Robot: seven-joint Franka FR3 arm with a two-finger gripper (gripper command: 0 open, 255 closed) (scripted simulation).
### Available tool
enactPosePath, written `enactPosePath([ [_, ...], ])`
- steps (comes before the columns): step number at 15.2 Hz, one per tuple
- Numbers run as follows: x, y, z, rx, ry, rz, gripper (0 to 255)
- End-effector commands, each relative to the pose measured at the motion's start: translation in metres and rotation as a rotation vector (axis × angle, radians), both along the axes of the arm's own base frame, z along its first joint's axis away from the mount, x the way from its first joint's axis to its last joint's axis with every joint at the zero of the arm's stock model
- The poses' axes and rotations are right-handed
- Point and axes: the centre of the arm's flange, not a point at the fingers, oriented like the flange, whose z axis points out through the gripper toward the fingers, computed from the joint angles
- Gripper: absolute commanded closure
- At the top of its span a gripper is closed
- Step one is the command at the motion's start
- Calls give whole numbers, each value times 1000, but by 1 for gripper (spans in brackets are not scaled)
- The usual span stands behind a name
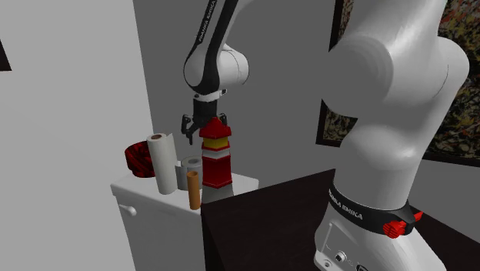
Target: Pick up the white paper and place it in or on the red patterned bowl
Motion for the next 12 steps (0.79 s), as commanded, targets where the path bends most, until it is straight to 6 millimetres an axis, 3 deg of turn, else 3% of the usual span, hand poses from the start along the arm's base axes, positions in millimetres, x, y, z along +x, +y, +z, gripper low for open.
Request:
enactPosePath([
  [1, 11, 13, -20, 7, -16, 0, 0],
  [4, 28, 31, -48, 17, -38, -3, 0],
  [12, 37, 35, -88, 17, -39, -3, 0],
])
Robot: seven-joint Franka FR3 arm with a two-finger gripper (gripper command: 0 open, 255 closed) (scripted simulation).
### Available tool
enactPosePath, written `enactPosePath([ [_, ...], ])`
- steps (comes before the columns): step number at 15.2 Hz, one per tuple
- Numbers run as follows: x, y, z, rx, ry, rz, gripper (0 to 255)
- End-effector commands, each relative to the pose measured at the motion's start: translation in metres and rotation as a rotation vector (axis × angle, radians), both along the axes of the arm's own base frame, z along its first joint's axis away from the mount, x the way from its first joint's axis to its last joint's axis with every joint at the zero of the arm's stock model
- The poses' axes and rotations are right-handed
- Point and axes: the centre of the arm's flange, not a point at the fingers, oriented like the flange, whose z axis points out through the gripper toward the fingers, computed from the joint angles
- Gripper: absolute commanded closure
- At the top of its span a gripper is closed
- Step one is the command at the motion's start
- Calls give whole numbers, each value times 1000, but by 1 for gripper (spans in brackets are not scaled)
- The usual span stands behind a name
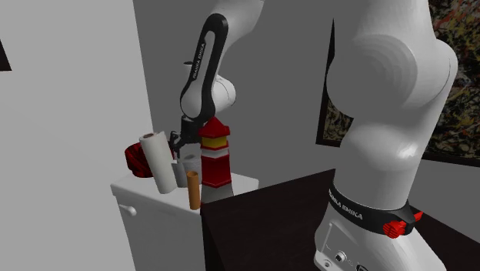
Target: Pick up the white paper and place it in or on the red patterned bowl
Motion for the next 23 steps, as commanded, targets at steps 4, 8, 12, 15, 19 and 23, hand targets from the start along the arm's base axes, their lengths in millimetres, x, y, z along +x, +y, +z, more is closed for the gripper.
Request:
enactPosePath([
  [4, -3, -3, -21, -10, 28, -2, 0],
  [8, -3, -3, -21, -10, 28, -2, 0],
  [12, -9, 2, -19, -10, 26, -2, 255],
  [15, 1, 4, -21, -10, 27, -3, 255],
  [19, 8, 11, 3, 8, -15, 5, 0],
  [23, -19, 25, 17, -43, 80, -311, 0],
])
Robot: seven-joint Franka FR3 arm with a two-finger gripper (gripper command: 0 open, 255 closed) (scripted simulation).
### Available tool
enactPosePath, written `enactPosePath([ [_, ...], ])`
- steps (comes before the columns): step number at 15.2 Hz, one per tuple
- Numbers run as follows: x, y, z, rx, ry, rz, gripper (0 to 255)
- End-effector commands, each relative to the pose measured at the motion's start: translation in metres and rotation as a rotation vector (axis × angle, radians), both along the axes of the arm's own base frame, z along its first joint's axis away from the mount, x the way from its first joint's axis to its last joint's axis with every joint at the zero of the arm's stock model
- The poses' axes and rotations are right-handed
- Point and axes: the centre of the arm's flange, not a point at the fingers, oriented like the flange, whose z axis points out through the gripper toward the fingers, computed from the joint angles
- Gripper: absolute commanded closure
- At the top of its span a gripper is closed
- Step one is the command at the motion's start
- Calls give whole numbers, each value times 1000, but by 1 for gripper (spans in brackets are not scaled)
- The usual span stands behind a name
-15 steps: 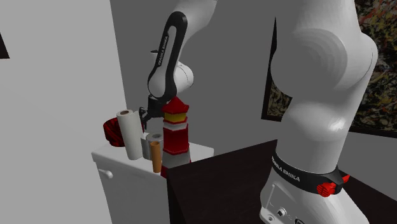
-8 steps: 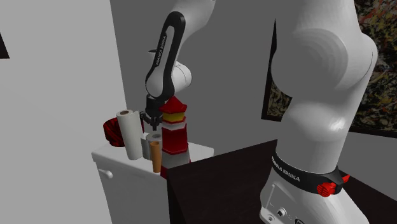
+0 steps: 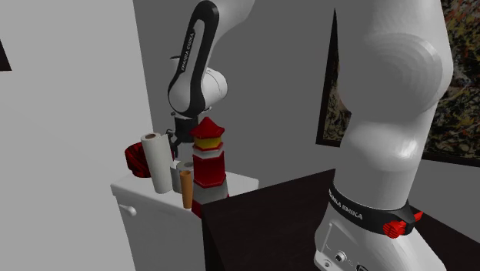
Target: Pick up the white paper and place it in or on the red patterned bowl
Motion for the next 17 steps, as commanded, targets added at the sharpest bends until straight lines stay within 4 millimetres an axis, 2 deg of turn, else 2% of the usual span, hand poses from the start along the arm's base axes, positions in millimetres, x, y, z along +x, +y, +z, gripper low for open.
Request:
enactPosePath([
  [1, -4, 2, -2, -10, 18, -67, 0],
  [7, 1, 1, -36, -10, 18, -67, 0],
  [15, 1, 1, -36, -10, 18, -67, 0],
  [16, 3, -1, -39, -10, 18, -67, 255],
  [17, -1, -2, -38, -10, 18, -68, 255],
])
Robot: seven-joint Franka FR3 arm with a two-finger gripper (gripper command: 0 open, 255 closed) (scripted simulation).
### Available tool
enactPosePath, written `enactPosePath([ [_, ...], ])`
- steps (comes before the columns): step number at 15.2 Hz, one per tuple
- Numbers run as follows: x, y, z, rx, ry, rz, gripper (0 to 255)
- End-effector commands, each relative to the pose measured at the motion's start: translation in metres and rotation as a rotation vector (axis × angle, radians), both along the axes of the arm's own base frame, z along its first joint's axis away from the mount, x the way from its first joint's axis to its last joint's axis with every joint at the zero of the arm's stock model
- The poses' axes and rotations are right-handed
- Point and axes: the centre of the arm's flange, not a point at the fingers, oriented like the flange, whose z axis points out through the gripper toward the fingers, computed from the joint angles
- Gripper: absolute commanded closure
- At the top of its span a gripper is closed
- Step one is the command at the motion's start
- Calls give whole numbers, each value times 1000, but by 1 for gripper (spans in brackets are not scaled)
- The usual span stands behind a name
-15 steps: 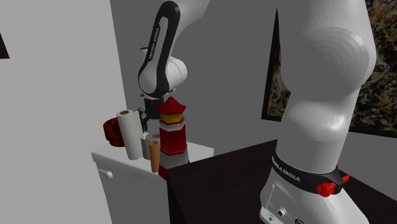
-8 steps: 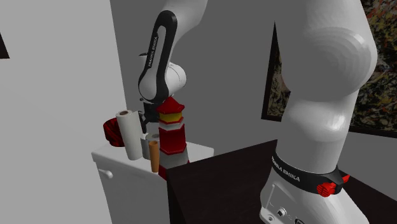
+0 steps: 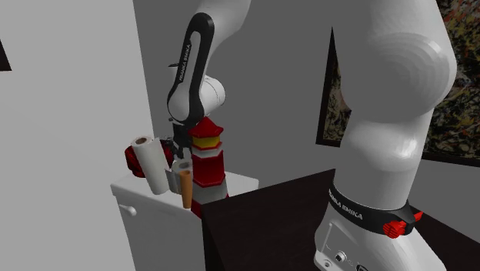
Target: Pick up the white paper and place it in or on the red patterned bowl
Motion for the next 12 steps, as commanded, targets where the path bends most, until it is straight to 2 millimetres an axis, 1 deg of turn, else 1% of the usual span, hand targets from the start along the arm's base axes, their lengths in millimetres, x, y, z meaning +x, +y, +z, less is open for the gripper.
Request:
enactPosePath([
  [1, -9, -7, -24, -21, 37, -5, 255],
  [2, -9, -12, -24, -21, 37, -5, 255],
  [3, -6, -7, -24, -21, 38, -4, 255],
  [4, -8, -4, -25, -21, 37, -4, 255],
  [6, -19, -1, -26, -22, 38, -5, 255],
  [7, -19, 3, -29, -22, 37, -5, 255],
  [8, -7, 7, 2, 8, -20, -10, 255],
  [9, -7, 7, 2, 8, -20, -10, 0],
  [12, -49, 30, 23, -106, -112, -88, 0],
])
